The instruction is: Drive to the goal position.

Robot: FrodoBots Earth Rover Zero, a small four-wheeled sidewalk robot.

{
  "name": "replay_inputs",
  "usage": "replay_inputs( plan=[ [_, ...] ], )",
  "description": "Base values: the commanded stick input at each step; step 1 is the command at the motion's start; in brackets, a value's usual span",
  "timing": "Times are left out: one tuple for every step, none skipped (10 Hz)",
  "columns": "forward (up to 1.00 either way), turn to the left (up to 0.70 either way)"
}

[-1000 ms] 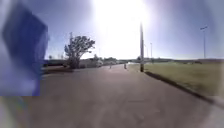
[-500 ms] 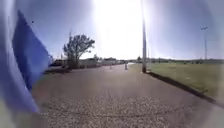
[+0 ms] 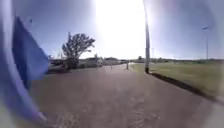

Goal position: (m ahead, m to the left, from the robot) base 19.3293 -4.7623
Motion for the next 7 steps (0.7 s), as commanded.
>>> replay_inputs(
  plan=[
    [0.85, 0.00],
    [0.85, 0.00],
    [0.85, 0.00],
    [0.85, 0.00],
    [0.85, 0.00],
    [0.85, 0.00],
    [0.85, 0.00]
  ],
)
